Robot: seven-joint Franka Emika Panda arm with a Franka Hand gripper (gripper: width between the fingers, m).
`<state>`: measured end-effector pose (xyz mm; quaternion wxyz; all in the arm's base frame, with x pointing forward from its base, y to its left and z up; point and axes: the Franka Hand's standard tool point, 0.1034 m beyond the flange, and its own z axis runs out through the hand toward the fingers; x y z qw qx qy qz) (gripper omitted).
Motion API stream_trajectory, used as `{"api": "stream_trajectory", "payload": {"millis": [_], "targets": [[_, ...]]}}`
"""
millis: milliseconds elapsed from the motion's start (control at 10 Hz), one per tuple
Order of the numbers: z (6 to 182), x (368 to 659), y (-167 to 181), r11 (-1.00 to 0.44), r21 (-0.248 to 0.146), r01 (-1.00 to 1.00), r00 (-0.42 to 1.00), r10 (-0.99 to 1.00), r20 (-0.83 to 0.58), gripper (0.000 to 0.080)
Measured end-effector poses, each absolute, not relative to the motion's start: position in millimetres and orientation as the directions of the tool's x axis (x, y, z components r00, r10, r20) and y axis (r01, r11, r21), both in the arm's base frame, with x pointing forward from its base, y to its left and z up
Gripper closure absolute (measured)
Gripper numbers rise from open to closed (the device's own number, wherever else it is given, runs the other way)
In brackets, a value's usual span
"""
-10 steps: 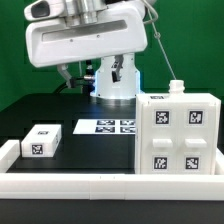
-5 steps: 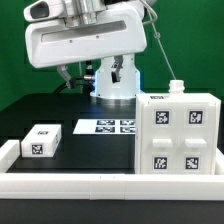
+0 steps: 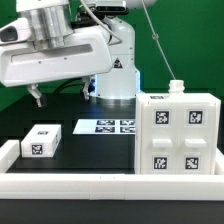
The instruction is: Assemble cabinet
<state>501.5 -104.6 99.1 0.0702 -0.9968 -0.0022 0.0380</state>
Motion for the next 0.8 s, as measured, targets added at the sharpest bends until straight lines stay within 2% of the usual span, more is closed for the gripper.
{"api": "stream_trajectory", "payload": {"millis": [200,400,500,800], "targets": [[93.9,499.2,-106.7,-0.99,-0.139,0.003,0.997,0.014,-0.081,0.0151],[61.0,487.7,-131.0,-0.995,-0.098,0.015,0.996,0.023,-0.083,0.0151],[57.9,487.0,-138.5,-0.997,-0.078,0.018,0.998,0.023,-0.056,0.0151],[57.6,486.5,-135.6,-0.996,-0.083,0.02,0.998,0.025,-0.063,0.0151]]}}
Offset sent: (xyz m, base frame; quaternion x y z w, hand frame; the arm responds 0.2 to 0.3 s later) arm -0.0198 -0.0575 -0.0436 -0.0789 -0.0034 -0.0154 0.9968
